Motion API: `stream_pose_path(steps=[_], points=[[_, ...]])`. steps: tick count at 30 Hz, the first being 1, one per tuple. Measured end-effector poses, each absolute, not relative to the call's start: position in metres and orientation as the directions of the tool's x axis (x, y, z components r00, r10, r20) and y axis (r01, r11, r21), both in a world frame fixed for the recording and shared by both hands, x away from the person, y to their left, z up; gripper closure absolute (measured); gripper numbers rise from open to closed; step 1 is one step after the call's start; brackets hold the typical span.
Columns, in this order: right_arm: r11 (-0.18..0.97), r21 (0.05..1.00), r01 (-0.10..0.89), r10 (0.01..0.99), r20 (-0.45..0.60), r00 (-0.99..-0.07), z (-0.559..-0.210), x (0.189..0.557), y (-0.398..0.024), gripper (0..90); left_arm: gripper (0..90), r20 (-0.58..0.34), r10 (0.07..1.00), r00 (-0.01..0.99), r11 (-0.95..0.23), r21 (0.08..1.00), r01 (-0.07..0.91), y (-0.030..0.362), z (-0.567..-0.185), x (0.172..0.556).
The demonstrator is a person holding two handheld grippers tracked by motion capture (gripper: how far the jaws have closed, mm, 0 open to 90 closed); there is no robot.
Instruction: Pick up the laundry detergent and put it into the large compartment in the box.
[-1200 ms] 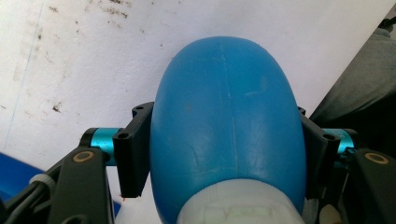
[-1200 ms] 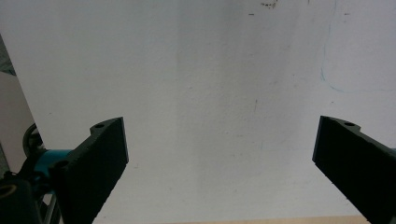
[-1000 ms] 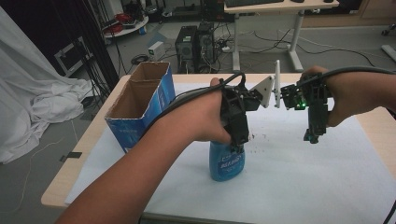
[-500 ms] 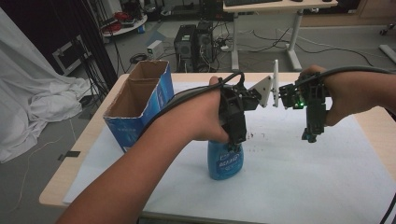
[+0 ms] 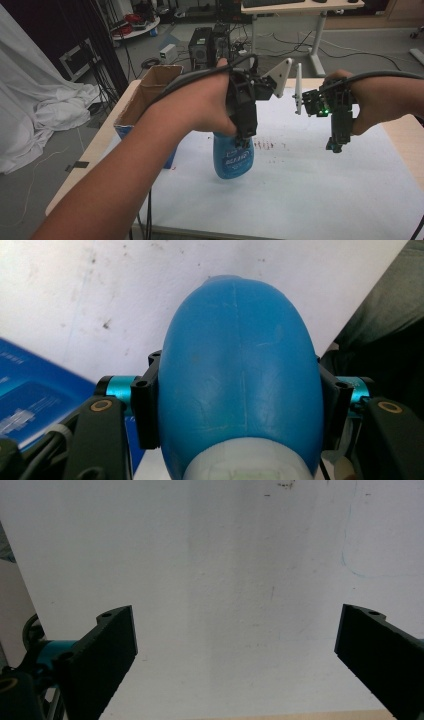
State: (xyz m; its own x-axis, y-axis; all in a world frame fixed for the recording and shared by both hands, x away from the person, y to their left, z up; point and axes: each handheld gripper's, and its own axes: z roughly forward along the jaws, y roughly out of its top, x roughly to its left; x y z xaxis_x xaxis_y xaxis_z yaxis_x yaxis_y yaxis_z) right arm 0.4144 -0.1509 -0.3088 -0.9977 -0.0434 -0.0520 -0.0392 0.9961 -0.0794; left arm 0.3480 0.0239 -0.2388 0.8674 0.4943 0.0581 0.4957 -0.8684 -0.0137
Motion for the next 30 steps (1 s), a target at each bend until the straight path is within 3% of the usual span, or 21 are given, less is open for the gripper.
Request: stream_pose_path(steps=[17,30], points=[[0.997,-0.069,-0.041,-0.045,-0.057,-0.997,-0.304,0.411,-0.152,2.4,37.8,-0.02,0.544,0.839,-0.839,0.007,0.544,0.069,-0.135,0.353],[0.997,-0.07,-0.036,-0.041,-0.064,-0.997,-0.302,0.41,-0.154,2.4,37.7,-0.019,0.699,0.715,-0.713,0.059,0.699,0.136,-0.086,0.373]])
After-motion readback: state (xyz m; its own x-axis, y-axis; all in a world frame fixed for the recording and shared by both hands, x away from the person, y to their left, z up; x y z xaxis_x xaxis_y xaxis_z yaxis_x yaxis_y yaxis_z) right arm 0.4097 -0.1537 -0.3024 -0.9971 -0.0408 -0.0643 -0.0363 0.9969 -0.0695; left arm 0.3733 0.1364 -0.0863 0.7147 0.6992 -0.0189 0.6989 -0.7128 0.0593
